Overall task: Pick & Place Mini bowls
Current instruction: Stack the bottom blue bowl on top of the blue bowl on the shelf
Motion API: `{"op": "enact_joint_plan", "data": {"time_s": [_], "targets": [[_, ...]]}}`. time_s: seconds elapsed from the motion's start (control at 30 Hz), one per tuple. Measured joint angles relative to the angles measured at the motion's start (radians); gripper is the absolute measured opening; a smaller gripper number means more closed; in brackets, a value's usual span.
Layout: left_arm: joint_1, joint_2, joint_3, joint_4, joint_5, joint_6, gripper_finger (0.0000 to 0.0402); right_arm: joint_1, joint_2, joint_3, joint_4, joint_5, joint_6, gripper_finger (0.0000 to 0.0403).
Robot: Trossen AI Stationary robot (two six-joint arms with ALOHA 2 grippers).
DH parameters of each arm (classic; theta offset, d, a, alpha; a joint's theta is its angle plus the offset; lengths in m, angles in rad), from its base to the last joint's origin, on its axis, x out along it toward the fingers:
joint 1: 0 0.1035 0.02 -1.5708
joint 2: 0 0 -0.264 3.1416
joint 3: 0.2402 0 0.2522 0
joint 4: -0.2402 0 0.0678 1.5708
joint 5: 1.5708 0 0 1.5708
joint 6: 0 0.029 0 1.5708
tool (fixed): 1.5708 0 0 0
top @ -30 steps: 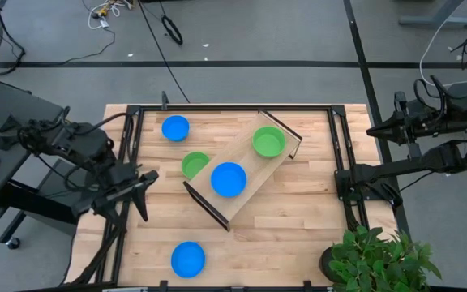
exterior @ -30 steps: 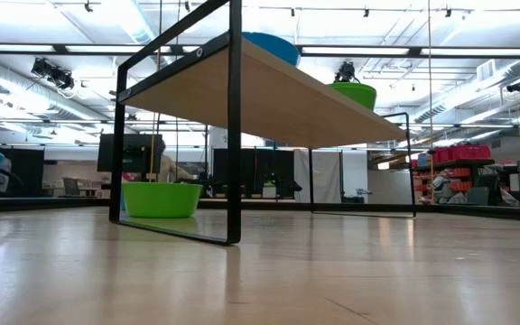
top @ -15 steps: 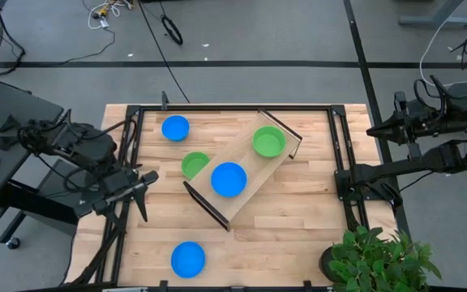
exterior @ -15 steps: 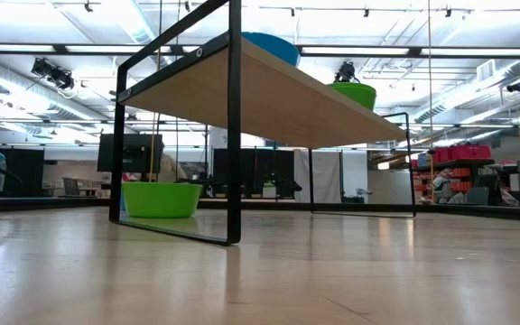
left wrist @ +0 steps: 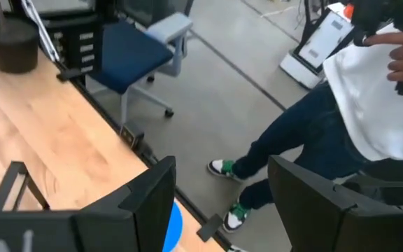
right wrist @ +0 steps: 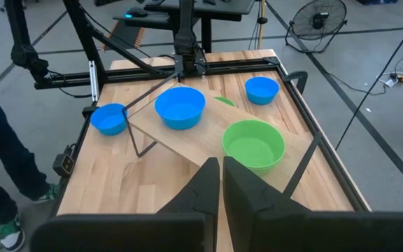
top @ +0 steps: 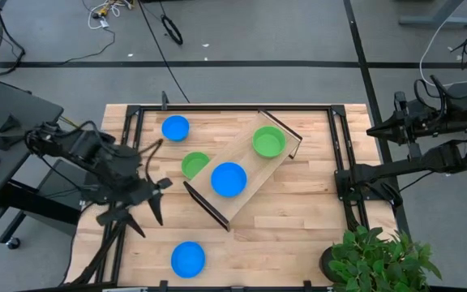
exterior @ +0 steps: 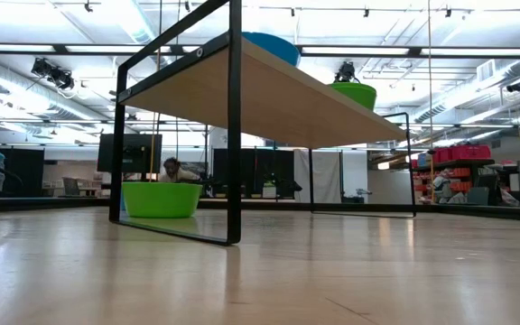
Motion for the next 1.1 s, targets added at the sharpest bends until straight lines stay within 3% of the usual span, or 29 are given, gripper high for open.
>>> {"op": "enact_joint_plan", "data": {"time_s": [0.3,0.7,1.1], "targets": [[0.000,0.065,0.000,-0.095,-0.016,-0.071,0.0232,0.000,0.000,0.000,0.000,0.000,0.000,0.0023],[-0.036,0.130,0.000,-0.351,-0.302,-0.324,0.0232,0.000,0.000,0.000,0.000,0.000,0.000,0.0023],[-0.133,0.234,0.000,-0.397,-0.364,-0.643,0.0232,0.000,0.000,0.000,0.001,0.000,0.000,0.0023]]}}
